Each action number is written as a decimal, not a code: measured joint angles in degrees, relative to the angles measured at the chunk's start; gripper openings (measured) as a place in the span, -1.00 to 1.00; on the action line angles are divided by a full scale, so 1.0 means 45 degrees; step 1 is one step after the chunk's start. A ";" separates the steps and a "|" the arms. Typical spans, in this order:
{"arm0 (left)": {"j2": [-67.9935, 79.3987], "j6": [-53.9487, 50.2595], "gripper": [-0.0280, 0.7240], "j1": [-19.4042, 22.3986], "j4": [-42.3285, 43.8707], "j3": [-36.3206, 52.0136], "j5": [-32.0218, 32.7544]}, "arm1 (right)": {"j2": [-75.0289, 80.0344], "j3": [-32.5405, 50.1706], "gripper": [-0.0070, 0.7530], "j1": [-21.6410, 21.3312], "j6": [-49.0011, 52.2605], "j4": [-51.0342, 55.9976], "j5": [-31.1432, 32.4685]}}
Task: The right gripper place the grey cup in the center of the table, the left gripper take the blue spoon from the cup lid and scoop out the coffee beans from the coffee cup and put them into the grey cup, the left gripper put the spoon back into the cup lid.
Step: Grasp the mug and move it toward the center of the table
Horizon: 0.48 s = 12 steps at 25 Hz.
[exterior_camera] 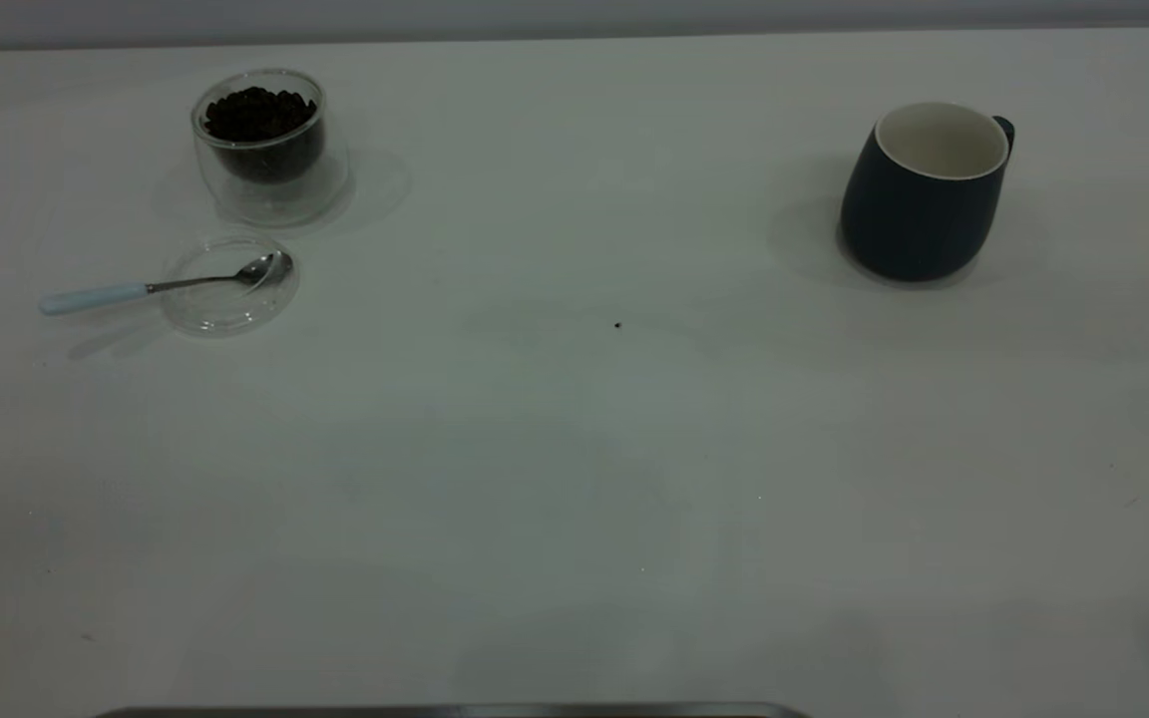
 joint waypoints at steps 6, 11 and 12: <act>0.0000 0.0000 0.65 0.0000 0.0000 0.0000 0.0000 | 0.4019 -0.0531 -0.03 0.0000 -0.3909 -0.0168 -0.2999; 0.0000 0.0011 0.65 0.0000 0.0000 0.0000 0.0000 | 0.6886 -0.0625 -0.03 0.0000 -0.6241 -0.0168 -0.5127; 0.0000 0.0011 0.65 0.0000 0.0000 0.0000 0.0000 | 0.7513 -0.0698 -0.03 0.0000 -0.6514 -0.0168 -0.5406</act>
